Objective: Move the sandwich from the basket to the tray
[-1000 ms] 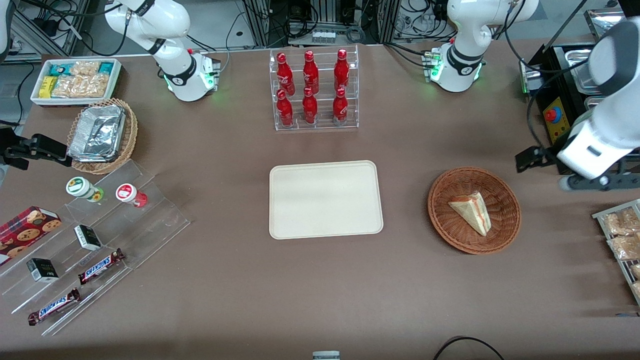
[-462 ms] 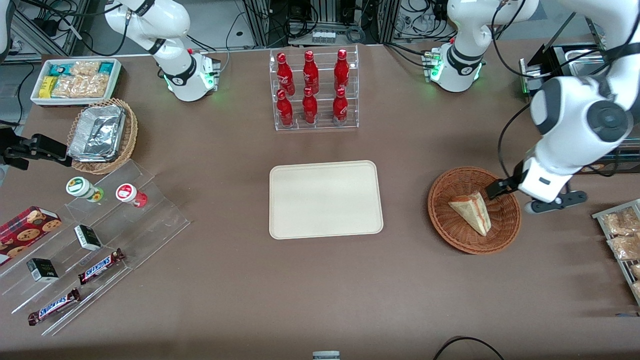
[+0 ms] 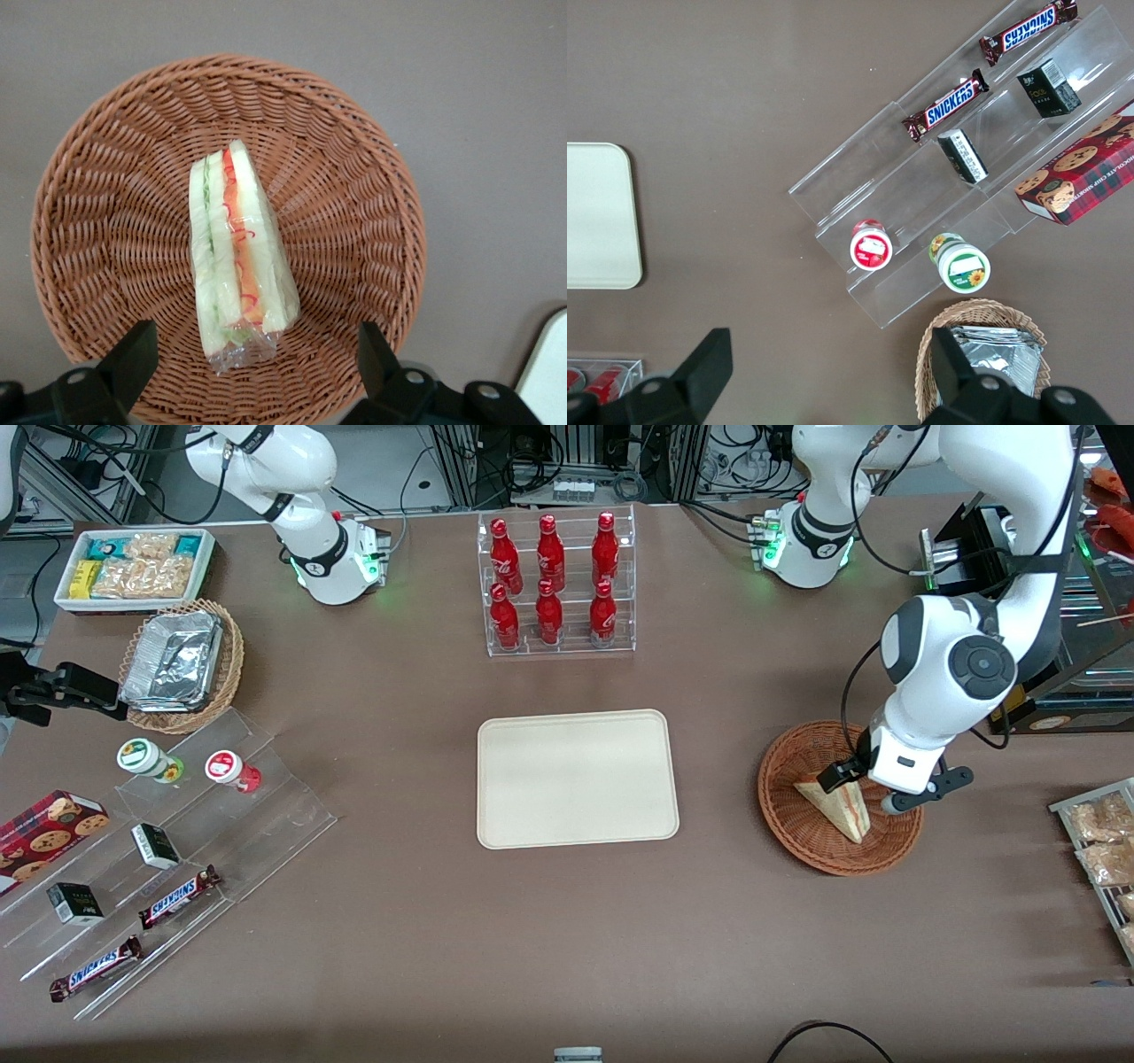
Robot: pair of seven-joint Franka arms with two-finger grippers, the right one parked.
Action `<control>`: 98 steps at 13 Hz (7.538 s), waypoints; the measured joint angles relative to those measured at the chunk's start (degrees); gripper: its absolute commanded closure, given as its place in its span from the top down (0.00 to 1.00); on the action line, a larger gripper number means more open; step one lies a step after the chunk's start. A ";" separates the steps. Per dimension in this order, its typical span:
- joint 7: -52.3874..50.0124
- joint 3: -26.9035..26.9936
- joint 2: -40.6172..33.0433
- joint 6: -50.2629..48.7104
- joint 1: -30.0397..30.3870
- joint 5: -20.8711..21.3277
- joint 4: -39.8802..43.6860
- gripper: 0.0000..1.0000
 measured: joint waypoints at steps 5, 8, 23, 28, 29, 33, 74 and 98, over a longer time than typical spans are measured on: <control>-2.07 0.23 1.94 0.24 0.04 0.00 -0.81 1.00; -2.69 0.37 2.72 1.40 0.16 0.00 -1.37 1.00; -5.51 0.90 6.58 6.90 0.40 0.00 -1.27 0.00; -5.48 0.98 4.75 -2.11 0.32 5.04 2.55 0.00; -5.48 0.82 3.87 -6.67 0.21 6.68 4.79 0.00; -5.39 -1.85 2.17 -25.83 -1.95 7.78 17.89 0.00; -11.79 -3.98 35.14 -16.87 -37.03 -1.09 44.99 1.00; 3.32 29.56 0.96 -54.58 -36.14 -0.99 47.78 1.00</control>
